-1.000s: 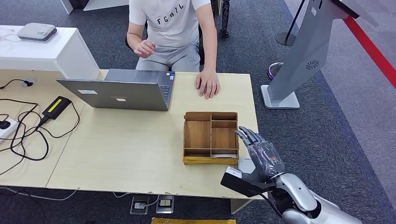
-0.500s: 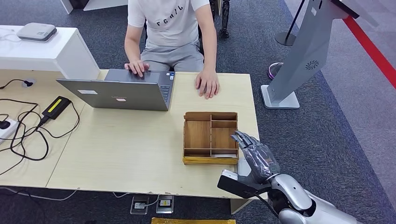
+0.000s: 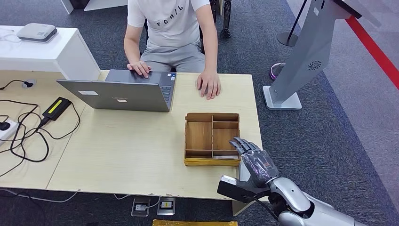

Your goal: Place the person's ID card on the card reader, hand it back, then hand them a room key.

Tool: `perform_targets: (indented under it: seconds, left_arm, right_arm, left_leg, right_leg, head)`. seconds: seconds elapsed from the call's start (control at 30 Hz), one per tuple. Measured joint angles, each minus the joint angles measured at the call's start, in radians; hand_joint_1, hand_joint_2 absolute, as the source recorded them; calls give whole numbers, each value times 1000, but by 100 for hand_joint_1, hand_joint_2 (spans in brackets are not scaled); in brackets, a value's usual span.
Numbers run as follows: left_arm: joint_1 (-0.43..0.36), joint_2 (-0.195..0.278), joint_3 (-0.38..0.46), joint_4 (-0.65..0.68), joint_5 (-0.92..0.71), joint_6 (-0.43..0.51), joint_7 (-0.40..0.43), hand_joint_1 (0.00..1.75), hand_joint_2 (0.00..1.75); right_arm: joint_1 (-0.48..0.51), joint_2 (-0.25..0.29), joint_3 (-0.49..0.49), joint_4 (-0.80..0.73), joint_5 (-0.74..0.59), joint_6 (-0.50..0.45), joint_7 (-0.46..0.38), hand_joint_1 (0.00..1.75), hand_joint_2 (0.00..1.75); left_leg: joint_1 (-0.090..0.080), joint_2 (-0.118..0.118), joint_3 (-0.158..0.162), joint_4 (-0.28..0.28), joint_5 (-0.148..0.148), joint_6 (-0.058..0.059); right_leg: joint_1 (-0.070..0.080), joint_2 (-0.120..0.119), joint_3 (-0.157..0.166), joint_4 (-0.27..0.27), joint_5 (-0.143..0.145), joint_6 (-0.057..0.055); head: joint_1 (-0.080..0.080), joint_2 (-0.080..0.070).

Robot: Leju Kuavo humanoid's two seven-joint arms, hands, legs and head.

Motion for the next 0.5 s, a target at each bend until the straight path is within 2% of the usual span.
perform_targets:
  seconds: [0.5]
  left_arm:
    - [0,-2,0,0,-7,0,1,0,0]
  right_arm:
    - [-23,10,38,20,-9,0,4,0,175]
  left_leg:
    - [0,0,0,0,0,0]
  right_leg:
    - [0,0,0,0,0,0]
  head:
    - [0,0]
